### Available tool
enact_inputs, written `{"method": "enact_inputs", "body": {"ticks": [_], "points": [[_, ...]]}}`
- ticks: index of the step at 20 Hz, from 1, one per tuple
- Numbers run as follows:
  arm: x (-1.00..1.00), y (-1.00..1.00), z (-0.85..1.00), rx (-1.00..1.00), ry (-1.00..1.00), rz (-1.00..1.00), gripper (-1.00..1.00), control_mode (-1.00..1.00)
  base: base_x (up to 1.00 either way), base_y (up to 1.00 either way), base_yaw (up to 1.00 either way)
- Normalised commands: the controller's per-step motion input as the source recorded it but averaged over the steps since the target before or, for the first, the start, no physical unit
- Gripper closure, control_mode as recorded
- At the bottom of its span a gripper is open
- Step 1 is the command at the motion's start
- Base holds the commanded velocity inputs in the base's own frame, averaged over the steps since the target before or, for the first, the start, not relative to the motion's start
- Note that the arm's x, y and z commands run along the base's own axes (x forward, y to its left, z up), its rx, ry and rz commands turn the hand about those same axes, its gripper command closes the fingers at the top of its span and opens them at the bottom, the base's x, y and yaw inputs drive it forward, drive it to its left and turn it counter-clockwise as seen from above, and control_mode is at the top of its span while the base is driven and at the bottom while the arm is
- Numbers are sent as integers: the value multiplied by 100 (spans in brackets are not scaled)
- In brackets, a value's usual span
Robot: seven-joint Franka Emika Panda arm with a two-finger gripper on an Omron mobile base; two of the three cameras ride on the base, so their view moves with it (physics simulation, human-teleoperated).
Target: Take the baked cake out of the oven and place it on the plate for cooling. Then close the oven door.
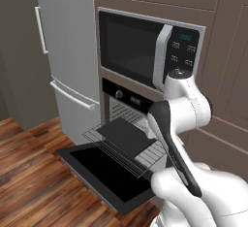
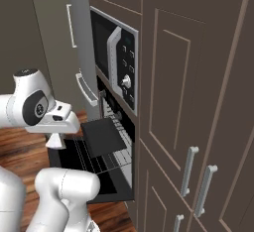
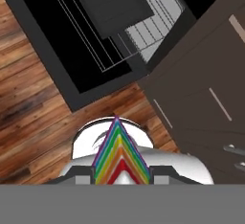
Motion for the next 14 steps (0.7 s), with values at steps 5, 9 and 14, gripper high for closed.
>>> {"method": "enact_inputs", "body": {"ticks": [5,9,14], "points": [[-1,-1,0,0,0,-1,100,100,-63,-6,0],[0,0,0,0,0,0,100,100,-100,-3,5],[0,0,0,0,0,0,100,100,-100,0,33]]}}
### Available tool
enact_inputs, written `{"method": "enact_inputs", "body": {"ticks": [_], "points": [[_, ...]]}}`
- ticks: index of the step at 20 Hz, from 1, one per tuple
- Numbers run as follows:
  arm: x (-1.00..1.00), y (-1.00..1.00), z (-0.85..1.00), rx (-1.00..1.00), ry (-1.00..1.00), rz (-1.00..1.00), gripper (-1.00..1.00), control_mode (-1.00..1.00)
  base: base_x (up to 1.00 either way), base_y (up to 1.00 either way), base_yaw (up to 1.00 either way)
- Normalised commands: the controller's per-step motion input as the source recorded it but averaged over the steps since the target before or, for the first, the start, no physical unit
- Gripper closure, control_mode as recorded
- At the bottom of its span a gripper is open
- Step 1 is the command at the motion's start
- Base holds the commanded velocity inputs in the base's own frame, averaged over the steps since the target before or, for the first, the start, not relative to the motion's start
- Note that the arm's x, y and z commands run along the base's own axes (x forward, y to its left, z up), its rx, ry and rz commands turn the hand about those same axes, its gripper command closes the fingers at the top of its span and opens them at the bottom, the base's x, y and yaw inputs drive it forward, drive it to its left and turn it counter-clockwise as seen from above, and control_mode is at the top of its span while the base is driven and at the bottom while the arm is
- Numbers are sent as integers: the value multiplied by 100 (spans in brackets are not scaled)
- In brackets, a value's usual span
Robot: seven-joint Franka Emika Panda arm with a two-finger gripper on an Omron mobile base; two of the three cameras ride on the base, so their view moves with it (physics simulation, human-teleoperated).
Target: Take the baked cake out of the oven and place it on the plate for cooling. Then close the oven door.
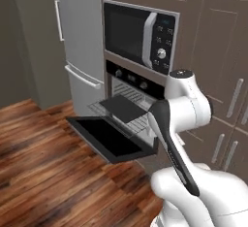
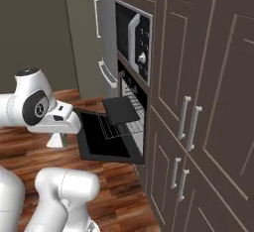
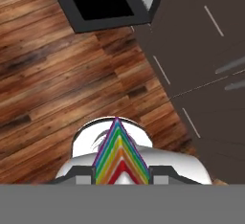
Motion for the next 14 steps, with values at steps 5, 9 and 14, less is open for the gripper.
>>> {"method": "enact_inputs", "body": {"ticks": [5,9,14], "points": [[0,0,0,0,0,0,100,100,-86,19,49],[0,0,0,0,0,0,100,100,-46,42,56],[0,0,0,0,0,0,100,100,-23,41,60]]}}
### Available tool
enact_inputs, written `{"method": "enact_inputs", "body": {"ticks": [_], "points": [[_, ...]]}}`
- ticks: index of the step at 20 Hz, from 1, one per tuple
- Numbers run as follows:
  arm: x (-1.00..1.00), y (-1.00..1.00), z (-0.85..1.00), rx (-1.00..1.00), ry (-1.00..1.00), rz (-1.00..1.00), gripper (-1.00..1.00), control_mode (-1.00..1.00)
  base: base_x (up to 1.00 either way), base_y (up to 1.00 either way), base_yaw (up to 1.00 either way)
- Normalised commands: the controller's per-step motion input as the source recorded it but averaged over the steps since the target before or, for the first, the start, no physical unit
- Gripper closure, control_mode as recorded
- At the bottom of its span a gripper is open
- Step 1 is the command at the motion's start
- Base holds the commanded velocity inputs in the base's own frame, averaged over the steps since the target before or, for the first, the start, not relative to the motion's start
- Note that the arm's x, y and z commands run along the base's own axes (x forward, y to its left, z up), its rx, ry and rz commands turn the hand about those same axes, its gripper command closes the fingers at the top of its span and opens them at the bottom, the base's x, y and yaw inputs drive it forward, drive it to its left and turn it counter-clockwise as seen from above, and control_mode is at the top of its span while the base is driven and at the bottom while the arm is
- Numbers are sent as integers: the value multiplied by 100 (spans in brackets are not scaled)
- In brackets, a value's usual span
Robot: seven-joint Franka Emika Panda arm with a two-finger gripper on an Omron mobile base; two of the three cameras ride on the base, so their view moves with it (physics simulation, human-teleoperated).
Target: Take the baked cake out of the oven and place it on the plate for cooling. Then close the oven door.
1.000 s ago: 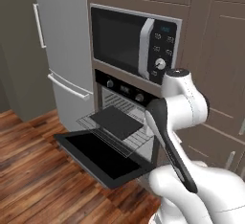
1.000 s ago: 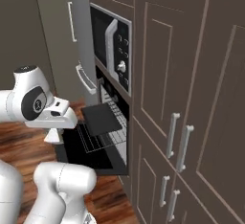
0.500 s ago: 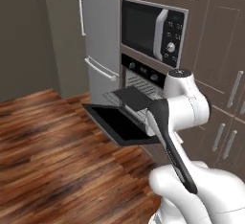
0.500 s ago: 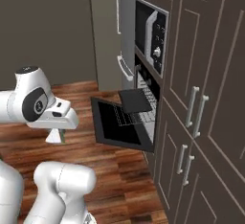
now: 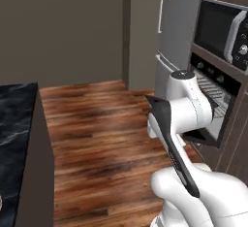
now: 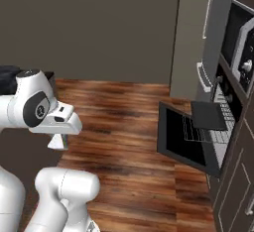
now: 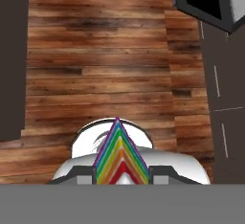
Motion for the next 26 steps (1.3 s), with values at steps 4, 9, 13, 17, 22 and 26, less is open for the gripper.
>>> {"method": "enact_inputs", "body": {"ticks": [4,9,13,17,22,26], "points": [[0,0,0,0,0,0,100,100,-10,39,59],[0,0,0,0,0,0,100,100,-1,37,57],[0,0,0,0,0,0,100,100,1,41,52],[0,0,0,0,0,0,100,100,13,57,45],[0,0,0,0,0,0,100,100,33,68,31],[0,0,0,0,0,0,100,100,54,68,7]]}}
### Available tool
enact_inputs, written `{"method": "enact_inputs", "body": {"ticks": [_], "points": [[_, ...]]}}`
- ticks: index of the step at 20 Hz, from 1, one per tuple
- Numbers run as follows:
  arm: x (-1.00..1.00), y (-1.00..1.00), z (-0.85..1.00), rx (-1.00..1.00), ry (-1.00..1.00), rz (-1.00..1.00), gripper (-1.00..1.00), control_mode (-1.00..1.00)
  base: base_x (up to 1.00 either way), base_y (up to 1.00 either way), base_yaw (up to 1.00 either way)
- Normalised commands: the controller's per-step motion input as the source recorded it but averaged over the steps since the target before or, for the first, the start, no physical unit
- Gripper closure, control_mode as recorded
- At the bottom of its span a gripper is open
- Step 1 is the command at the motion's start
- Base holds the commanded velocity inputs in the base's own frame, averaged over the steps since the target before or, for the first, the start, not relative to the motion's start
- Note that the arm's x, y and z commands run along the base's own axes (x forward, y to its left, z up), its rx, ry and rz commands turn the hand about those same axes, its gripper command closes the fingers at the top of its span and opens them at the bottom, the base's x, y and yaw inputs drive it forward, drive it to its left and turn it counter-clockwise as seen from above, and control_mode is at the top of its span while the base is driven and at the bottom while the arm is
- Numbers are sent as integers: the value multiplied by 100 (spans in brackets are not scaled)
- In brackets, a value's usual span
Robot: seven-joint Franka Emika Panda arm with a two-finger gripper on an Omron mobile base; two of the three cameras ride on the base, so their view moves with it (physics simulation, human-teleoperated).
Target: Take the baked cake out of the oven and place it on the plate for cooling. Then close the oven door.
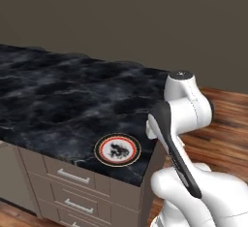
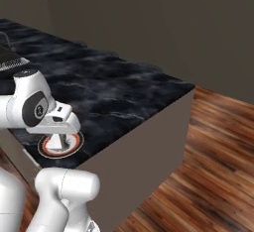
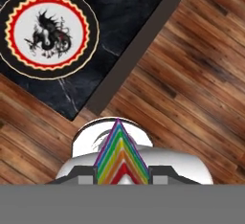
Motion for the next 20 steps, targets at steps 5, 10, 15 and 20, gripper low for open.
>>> {"method": "enact_inputs", "body": {"ticks": [5,10,15,20], "points": [[5,7,0,0,1,1,100,-100,33,34,2],[38,32,-1,1,3,5,100,-100,0,0,0],[51,61,-8,3,3,8,100,-100,0,0,0],[53,58,-37,0,2,6,100,-100,0,0,0]]}}
